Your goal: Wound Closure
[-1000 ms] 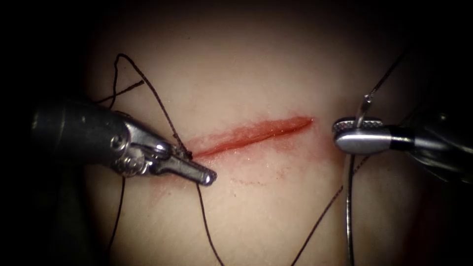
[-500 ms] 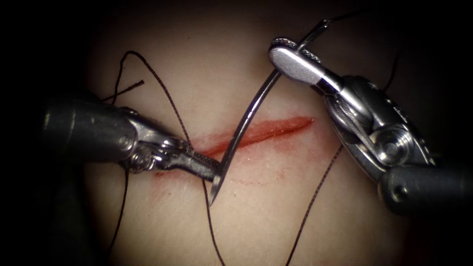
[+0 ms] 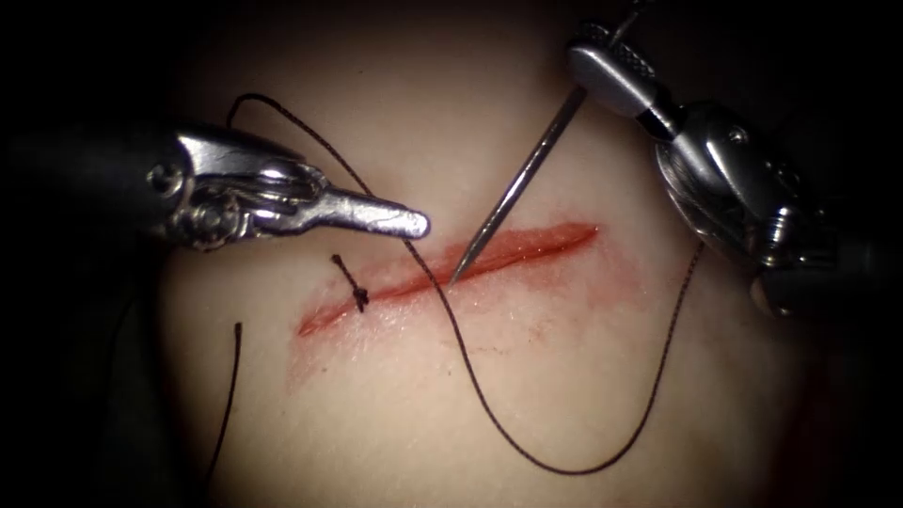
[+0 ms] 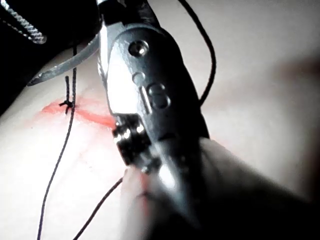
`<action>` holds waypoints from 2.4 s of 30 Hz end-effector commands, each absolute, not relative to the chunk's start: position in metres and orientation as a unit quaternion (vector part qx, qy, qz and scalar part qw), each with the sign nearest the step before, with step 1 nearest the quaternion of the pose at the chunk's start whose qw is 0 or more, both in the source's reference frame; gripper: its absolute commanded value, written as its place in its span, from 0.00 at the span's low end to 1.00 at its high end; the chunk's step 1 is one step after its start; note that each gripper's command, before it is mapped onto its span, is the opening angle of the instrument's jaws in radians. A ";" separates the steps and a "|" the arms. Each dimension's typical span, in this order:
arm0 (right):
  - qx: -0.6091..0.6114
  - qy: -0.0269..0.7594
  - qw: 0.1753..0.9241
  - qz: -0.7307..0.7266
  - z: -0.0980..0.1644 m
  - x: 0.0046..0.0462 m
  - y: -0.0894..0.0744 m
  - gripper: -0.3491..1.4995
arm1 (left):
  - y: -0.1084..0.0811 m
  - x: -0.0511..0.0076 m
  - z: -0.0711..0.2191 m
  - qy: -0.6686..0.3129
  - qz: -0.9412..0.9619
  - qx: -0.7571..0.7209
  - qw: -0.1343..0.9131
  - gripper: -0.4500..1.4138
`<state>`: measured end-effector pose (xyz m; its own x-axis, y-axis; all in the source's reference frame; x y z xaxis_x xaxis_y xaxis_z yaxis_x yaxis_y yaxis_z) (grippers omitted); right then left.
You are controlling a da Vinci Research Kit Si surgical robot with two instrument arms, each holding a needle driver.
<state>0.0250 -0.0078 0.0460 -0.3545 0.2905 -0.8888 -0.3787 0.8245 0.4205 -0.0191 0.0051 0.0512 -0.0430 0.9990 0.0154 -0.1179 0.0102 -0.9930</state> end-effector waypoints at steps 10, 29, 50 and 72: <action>-0.155 0.772 0.597 0.151 0.048 0.0248 -0.007 0.00 | 0.008 -0.0214 0.052 -0.175 0.627 -0.647 0.396 0.69; -0.153 0.780 0.592 0.136 0.047 0.0257 -0.008 0.00 | 0.008 -0.0218 0.060 -0.102 0.869 -0.413 0.251 0.41; -0.137 0.785 0.586 0.146 0.047 0.0252 -0.008 0.00 | -0.003 -0.0236 0.066 -0.242 0.925 -0.209 0.205 0.00; -0.132 0.784 0.586 0.156 0.047 0.0260 -0.009 0.00 | -0.008 -0.0253 0.063 -0.100 0.906 -0.188 0.366 0.07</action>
